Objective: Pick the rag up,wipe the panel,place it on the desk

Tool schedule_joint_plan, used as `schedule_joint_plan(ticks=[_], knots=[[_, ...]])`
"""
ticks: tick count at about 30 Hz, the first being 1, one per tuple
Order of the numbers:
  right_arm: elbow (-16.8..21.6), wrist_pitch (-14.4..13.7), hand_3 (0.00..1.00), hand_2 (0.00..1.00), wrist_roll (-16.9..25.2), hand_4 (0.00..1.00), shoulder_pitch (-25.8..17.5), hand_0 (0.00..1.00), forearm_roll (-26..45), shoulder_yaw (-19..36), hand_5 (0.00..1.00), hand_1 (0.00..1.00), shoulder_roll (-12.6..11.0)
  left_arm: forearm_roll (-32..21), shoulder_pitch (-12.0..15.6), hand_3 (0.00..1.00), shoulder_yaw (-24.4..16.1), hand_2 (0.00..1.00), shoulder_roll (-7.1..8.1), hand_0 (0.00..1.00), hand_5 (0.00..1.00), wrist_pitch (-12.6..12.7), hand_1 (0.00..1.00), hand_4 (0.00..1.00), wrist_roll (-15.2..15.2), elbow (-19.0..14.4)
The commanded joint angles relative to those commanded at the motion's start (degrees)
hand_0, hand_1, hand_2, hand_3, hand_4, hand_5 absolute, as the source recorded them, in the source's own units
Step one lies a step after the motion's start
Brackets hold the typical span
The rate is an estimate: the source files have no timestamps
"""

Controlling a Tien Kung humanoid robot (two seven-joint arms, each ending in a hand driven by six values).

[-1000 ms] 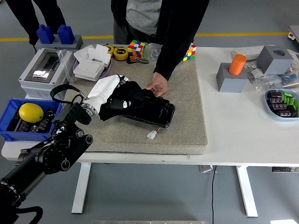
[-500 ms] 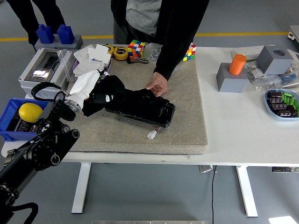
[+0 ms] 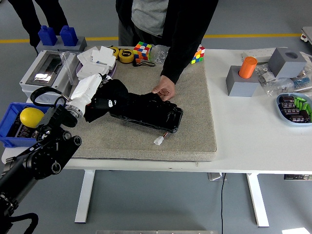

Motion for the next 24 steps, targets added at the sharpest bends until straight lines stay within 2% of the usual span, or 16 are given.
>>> schedule_joint_plan(ticks=[10, 17, 24], knots=[[0.02, 0.01, 0.525, 0.515, -0.01, 0.97, 0.0, 0.596, 0.02, -0.11, 0.401, 0.576, -0.01, -1.06, -0.34, 0.544, 5.06, 0.334, -0.93, 0.217, 0.002, -0.52, 0.249, 0.695, 0.93, -2.16], [0.01, 0.04, 0.525, 0.515, 0.0, 0.971, 0.05, 0.598, -0.04, -0.03, 0.402, 0.576, -0.01, -2.88, -0.85, 0.545, 10.99, 0.334, -1.86, 0.217, 0.002, -0.68, 0.249, 0.696, 1.27, -3.98], [0.25, 0.04, 0.525, 0.515, 0.0, 0.971, 0.12, 0.596, 0.13, -0.23, 0.401, 0.576, -0.1, -4.14, -1.37, 0.544, 16.89, 0.334, -3.61, 0.217, 0.002, -0.64, 0.246, 0.697, 1.58, -5.86]])
